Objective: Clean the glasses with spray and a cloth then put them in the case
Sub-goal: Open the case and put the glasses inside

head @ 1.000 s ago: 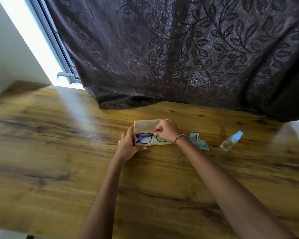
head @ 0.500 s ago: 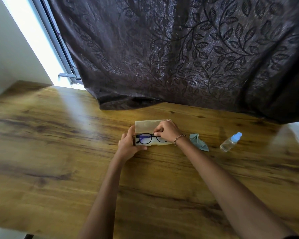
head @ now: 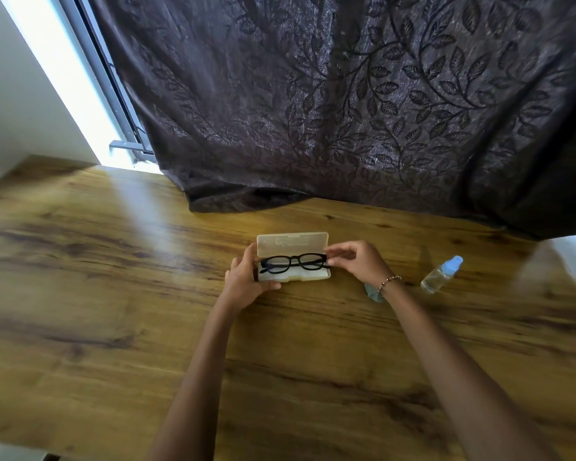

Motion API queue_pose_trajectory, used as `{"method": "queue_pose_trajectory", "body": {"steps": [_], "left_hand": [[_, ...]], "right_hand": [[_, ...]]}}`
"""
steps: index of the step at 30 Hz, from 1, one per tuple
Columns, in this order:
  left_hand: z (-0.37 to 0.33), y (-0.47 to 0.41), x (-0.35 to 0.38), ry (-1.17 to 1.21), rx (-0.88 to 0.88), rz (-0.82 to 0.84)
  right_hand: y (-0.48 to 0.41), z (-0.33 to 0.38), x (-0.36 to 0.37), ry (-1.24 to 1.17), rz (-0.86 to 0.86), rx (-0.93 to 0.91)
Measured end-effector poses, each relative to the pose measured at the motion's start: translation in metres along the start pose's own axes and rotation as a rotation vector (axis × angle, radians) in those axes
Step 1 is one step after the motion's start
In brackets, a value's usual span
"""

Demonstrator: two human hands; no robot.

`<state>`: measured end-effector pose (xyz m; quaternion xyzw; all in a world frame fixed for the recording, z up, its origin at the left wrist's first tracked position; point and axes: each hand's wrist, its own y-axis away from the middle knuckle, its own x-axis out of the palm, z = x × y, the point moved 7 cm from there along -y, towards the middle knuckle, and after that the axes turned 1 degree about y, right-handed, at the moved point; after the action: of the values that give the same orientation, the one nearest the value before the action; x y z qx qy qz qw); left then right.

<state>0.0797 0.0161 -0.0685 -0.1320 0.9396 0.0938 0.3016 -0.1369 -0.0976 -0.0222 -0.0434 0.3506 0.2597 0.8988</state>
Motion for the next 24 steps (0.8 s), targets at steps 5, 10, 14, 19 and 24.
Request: {"method": "queue_pose_trajectory", "body": {"steps": [5, 10, 14, 19, 24], "left_hand": [[0.0, 0.001, 0.0, 0.006, 0.008, 0.001], [0.001, 0.001, -0.002, 0.015, 0.013, -0.013], [0.001, 0.001, -0.001, 0.022, 0.029, -0.002], [0.001, 0.0, -0.001, 0.026, 0.02, 0.005], [0.005, 0.0, -0.01, 0.0, 0.027, -0.016]], "right_hand": [[0.0, -0.001, 0.011, 0.008, -0.013, -0.013], [0.0, 0.0, 0.017, 0.02, 0.038, -0.021], [-0.001, 0.0, 0.02, 0.045, 0.067, -0.017], [-0.004, 0.003, 0.019, 0.073, 0.093, -0.01], [-0.001, 0.002, 0.016, 0.03, 0.133, -0.002]]}}
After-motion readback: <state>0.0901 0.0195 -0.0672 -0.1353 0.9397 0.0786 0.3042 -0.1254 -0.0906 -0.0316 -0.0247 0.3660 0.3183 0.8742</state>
